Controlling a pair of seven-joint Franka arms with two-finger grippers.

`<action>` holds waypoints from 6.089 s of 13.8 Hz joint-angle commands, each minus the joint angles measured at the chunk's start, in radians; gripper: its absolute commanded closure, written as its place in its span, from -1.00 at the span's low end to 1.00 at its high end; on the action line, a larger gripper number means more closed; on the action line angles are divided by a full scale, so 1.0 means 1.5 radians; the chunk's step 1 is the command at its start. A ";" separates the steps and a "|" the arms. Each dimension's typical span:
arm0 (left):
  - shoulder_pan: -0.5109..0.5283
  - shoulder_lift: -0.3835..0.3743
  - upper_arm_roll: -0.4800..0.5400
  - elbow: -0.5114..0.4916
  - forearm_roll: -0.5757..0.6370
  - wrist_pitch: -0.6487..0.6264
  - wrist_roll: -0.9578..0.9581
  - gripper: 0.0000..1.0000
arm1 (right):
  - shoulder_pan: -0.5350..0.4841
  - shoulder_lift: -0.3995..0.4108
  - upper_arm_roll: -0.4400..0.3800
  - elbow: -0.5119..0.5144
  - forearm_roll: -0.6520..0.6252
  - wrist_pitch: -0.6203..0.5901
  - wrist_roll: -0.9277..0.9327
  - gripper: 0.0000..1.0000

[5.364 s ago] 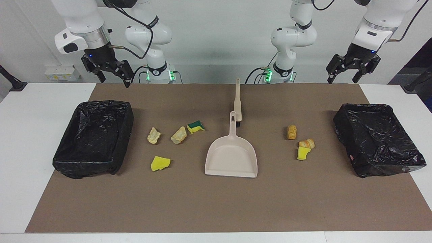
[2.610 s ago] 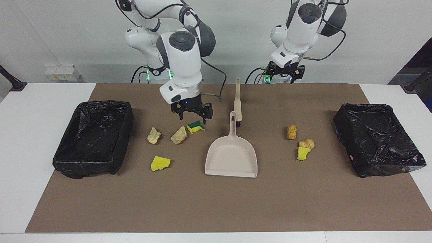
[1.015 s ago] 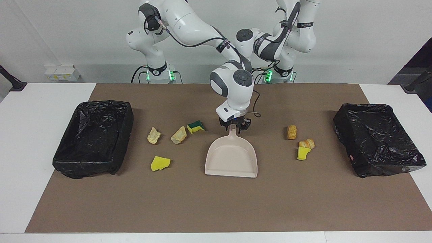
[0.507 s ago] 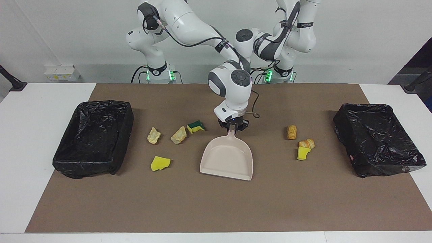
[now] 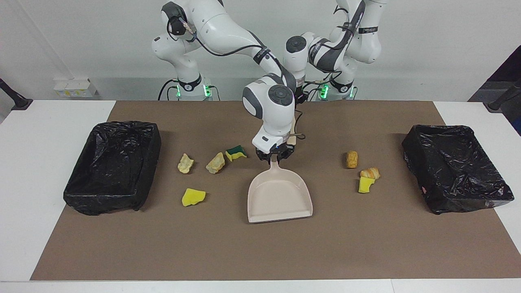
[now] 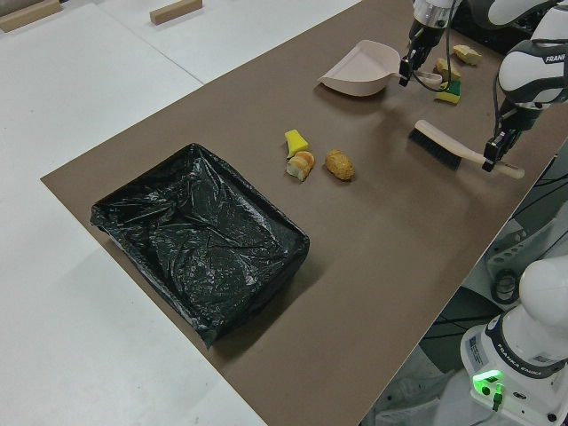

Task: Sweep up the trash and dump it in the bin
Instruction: 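Grasp the dustpan with the right gripper while the left gripper grasps the brush, then sweep the bread chunks toward the dustpan with the brush in the left gripper, then brush the sponge and bread into the dustpan with the left gripper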

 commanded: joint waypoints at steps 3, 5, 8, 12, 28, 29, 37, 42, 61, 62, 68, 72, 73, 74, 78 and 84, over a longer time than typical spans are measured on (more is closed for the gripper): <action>0.117 -0.072 0.000 0.030 -0.003 -0.130 0.101 1.00 | -0.027 -0.010 0.001 0.003 -0.009 0.004 -0.234 1.00; 0.203 -0.091 0.000 0.047 -0.003 -0.166 0.177 1.00 | -0.038 -0.011 0.000 0.006 -0.018 0.003 -0.348 1.00; 0.345 -0.082 0.000 0.097 0.000 -0.169 0.269 1.00 | -0.041 -0.015 0.000 0.004 -0.033 -0.001 -0.471 1.00; 0.529 0.004 -0.001 0.195 0.028 -0.169 0.373 1.00 | -0.038 -0.021 0.004 0.005 -0.061 -0.055 -0.614 1.00; 0.537 0.134 -0.007 0.152 0.064 -0.022 0.321 1.00 | -0.029 -0.036 0.006 -0.025 -0.084 -0.071 -0.839 0.02; 0.512 0.135 -0.007 0.153 0.061 -0.015 0.303 1.00 | -0.030 -0.036 0.006 -0.024 -0.085 -0.071 -0.840 0.16; 0.338 0.150 -0.006 0.174 -0.084 0.085 0.203 1.00 | -0.036 -0.036 0.007 -0.028 -0.077 -0.071 -0.900 -1.00; 0.262 0.158 -0.009 0.192 -0.099 0.086 0.234 1.00 | -0.036 -0.072 0.008 -0.115 -0.075 -0.023 -0.943 -0.95; 0.472 0.003 -0.001 0.142 -0.091 -0.197 0.196 1.00 | -0.014 -0.076 0.011 -0.101 -0.093 -0.037 -1.078 1.00; 0.483 0.003 -0.001 0.138 -0.081 -0.198 0.216 1.00 | -0.014 -0.077 0.011 -0.100 -0.093 -0.054 -1.077 1.00; 0.494 -0.001 -0.010 0.055 -0.050 -0.131 0.236 1.00 | -0.015 -0.080 0.011 -0.102 -0.078 -0.079 -1.027 1.00; 0.389 0.047 -0.011 0.060 -0.053 -0.019 0.205 1.00 | -0.018 -0.080 0.011 -0.101 -0.071 -0.090 -0.957 1.00; 0.367 0.048 -0.011 0.064 -0.057 0.001 0.208 1.00 | -0.017 -0.080 0.011 -0.101 -0.071 -0.090 -0.945 1.00; 0.337 0.048 -0.011 0.064 -0.059 0.007 0.215 1.00 | -0.017 -0.080 0.011 -0.102 -0.071 -0.090 -0.944 1.00; 0.241 0.066 -0.011 0.090 -0.151 0.059 0.208 1.00 | -0.015 -0.082 0.011 -0.105 -0.070 -0.091 -0.944 1.00; 0.207 0.083 -0.012 0.134 -0.185 0.061 0.211 1.00 | -0.014 -0.083 0.011 -0.105 -0.070 -0.096 -0.952 1.00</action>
